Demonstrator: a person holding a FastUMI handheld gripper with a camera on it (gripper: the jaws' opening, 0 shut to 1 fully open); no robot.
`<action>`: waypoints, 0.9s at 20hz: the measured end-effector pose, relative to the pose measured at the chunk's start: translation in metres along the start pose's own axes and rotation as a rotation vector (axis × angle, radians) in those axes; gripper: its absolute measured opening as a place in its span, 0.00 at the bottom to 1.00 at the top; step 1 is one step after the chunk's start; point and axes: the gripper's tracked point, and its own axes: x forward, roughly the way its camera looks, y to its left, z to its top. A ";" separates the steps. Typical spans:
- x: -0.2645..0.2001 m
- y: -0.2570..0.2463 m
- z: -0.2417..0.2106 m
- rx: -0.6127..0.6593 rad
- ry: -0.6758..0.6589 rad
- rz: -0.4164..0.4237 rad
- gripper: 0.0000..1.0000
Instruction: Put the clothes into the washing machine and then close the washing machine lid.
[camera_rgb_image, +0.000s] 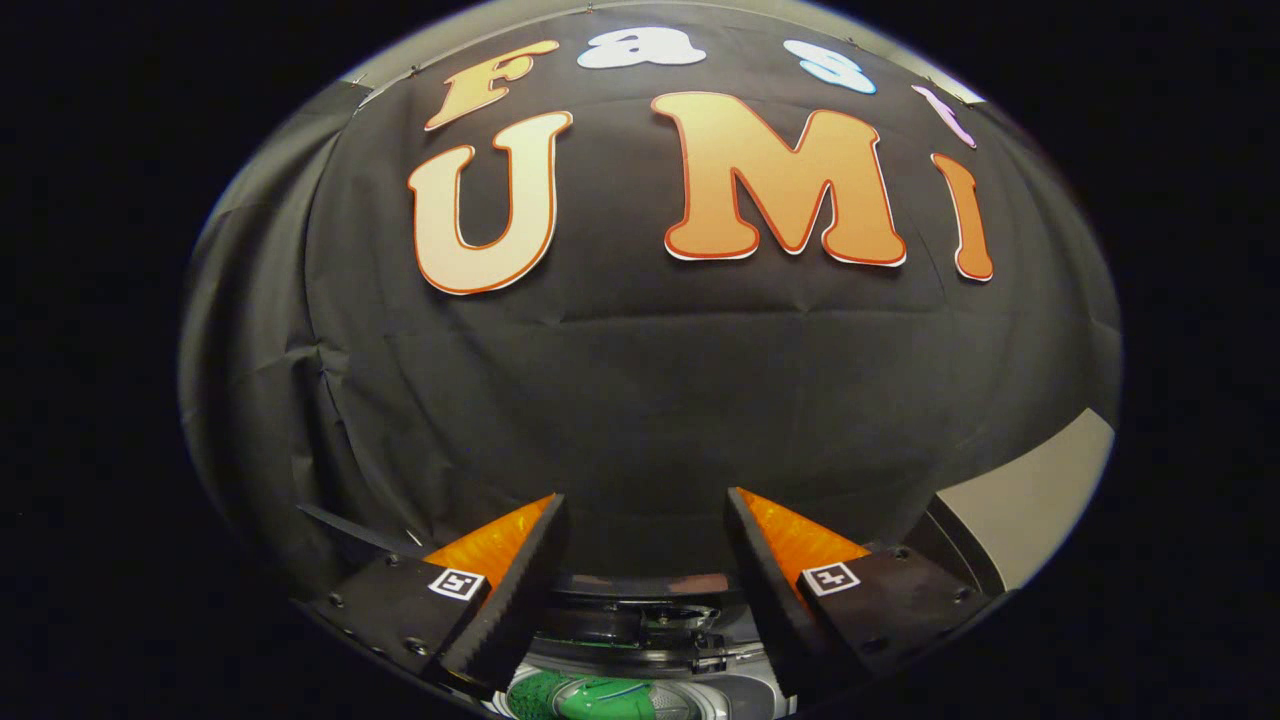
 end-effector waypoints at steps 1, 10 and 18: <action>-0.003 0.002 -0.002 -0.003 -0.001 -0.001 0.99; -0.054 0.006 -0.024 -0.018 -0.032 0.008 0.99; -0.097 0.008 -0.058 -0.026 -0.062 0.060 0.99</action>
